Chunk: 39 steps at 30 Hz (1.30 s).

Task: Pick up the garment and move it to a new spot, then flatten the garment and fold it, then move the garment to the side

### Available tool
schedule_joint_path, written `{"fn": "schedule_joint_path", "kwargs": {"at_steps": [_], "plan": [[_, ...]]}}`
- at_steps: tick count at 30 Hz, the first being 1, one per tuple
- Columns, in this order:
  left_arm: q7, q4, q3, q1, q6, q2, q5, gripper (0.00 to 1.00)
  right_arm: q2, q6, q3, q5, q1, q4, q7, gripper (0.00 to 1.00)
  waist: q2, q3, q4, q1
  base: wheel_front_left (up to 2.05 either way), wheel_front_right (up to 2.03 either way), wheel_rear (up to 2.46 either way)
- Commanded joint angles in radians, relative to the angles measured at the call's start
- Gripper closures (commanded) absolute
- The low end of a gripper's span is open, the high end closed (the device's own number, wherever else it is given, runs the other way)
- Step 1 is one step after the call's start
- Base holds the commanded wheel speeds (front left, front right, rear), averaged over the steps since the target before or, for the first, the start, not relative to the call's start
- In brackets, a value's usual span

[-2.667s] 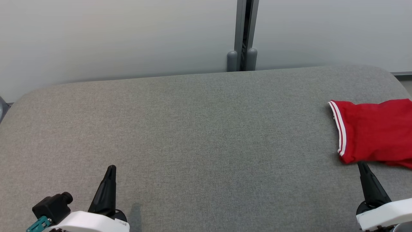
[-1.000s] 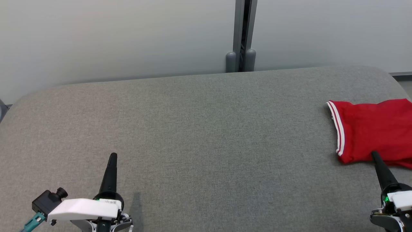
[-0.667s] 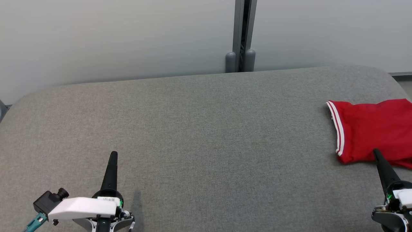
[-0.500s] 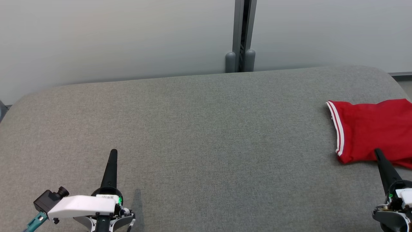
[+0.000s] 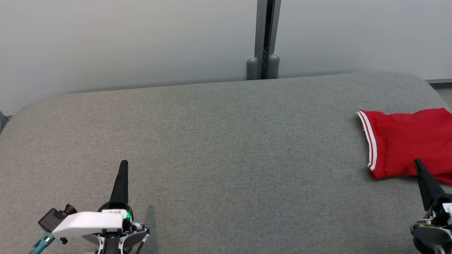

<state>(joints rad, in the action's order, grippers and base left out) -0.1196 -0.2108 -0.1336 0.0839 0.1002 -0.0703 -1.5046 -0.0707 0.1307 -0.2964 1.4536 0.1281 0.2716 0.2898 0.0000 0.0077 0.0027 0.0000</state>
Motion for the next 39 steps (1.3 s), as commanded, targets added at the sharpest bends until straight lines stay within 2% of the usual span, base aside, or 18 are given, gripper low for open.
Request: {"fn": "schedule_joint_path", "kwargs": {"at_steps": [1,21,39], "plan": [[-0.003,-0.003,0.005,0.019,0.009,0.001,-0.018,1.0,-0.008,0.0,-0.007,0.021,0.014,0.002,0.007,1.0,0.0,0.0,0.0,0.0,0.0,0.0,0.0],[-0.002,-0.036,0.013,0.044,0.035,0.021,-0.137,1.0,-0.007,0.0,-0.038,0.146,0.044,0.046,0.041,1.0,0.0,-0.002,-0.002,0.0,0.0,0.0,0.0],[-0.002,-0.036,0.012,0.043,0.034,0.02,-0.136,1.0,-0.003,0.0,-0.041,0.136,0.042,0.045,0.045,1.0,0.0,-0.002,-0.003,0.0,0.0,0.0,0.0]]}}
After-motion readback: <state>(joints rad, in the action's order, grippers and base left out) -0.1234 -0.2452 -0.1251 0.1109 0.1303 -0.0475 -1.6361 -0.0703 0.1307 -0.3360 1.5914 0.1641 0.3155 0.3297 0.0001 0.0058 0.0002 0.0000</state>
